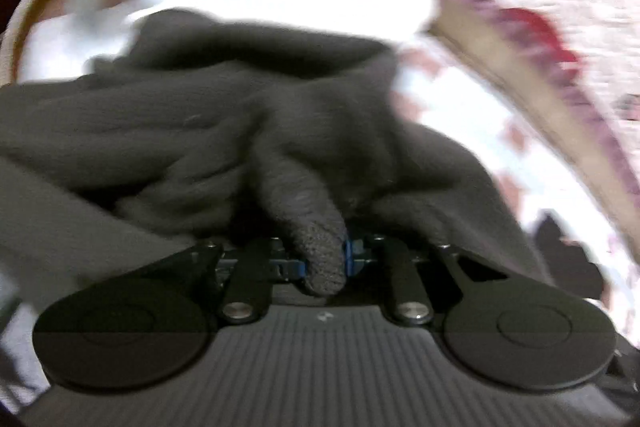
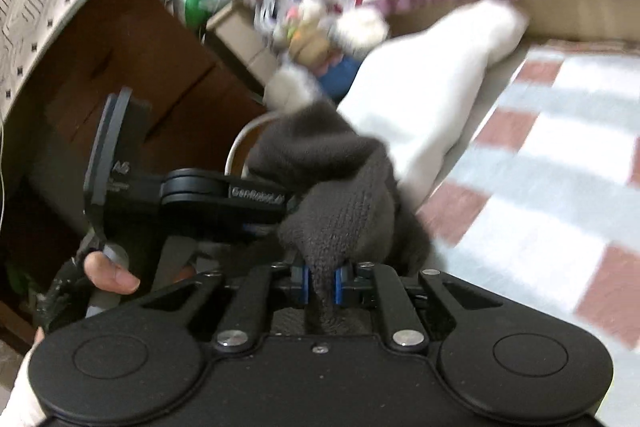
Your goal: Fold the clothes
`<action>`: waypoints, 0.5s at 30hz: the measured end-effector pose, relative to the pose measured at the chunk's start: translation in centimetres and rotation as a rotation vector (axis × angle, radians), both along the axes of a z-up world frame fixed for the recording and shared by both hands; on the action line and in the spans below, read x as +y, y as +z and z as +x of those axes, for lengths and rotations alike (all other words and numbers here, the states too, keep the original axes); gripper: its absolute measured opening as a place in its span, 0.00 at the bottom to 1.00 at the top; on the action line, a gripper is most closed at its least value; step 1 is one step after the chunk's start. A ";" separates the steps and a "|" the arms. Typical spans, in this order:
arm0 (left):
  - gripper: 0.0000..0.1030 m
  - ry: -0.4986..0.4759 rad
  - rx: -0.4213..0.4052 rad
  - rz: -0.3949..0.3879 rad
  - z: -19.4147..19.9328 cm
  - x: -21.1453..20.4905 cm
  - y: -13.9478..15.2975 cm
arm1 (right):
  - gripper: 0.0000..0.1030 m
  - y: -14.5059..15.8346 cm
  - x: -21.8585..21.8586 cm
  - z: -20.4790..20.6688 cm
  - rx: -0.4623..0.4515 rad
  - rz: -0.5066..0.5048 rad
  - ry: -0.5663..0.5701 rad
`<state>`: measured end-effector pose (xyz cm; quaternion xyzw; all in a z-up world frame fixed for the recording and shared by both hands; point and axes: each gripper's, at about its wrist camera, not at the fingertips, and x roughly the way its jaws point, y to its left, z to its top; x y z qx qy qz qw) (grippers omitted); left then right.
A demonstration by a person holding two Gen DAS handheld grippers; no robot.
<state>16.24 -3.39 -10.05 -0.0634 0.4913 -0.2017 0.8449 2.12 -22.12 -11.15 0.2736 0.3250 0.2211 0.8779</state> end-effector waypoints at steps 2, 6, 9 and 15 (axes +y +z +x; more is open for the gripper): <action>0.14 -0.051 -0.057 -0.021 -1.1 -1.7 1.7 | 0.13 1.4 -2.0 -0.8 -0.013 0.042 -0.016; 0.13 -0.158 -0.094 -0.150 -1.8 -4.9 5.7 | 0.13 6.2 -5.9 -3.3 -0.073 0.044 -0.091; 0.14 -0.261 -0.106 -0.230 -2.5 -8.6 8.6 | 0.13 9.9 -8.7 -5.2 -0.124 0.029 -0.151; 0.14 -0.522 -0.092 -0.333 -5.4 -17.6 12.5 | 0.13 15.8 -14.4 -10.4 -0.141 -0.028 -0.352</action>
